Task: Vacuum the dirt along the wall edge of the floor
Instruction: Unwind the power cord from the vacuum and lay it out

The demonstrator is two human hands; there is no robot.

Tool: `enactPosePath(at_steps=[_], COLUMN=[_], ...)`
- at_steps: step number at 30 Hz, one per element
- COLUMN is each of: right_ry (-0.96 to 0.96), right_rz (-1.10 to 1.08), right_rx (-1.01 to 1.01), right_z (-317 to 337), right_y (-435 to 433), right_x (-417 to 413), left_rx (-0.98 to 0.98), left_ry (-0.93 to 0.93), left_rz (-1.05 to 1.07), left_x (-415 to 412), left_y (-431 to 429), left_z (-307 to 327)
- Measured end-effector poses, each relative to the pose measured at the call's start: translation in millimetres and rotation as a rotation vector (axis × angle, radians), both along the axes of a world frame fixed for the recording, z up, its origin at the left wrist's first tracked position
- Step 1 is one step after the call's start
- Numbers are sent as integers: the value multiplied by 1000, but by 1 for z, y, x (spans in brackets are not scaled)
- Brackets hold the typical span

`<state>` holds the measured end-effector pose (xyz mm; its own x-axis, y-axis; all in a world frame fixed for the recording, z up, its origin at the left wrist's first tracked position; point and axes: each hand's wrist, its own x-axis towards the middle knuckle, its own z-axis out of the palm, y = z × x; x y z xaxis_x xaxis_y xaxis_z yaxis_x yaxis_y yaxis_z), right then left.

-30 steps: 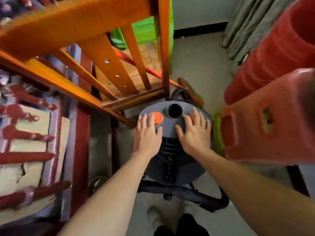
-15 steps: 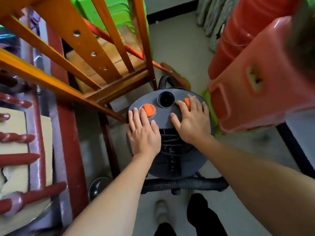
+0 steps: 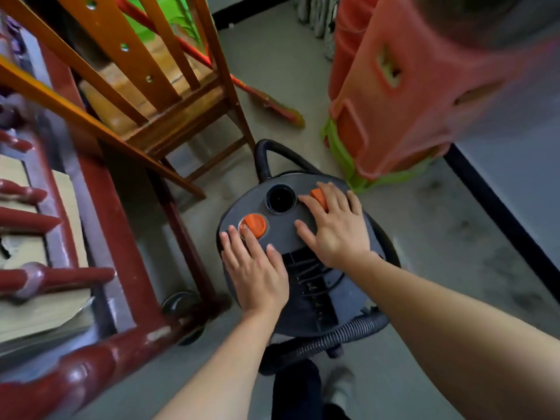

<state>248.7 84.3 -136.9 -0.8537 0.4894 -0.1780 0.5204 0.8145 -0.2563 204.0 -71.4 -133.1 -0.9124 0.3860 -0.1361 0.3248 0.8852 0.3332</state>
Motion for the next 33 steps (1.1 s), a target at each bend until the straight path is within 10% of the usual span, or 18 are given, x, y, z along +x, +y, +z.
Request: enactPosePath(at_steps=[33], right_ry=[-57], right_rz=[-986], right_rx=[6], right_z=[2], right_y=[-343], right_x=[239], left_rx=[-35], left_ry=[6], left_rz=[-960], left_x=[128], left_y=[-233], left_z=[-5])
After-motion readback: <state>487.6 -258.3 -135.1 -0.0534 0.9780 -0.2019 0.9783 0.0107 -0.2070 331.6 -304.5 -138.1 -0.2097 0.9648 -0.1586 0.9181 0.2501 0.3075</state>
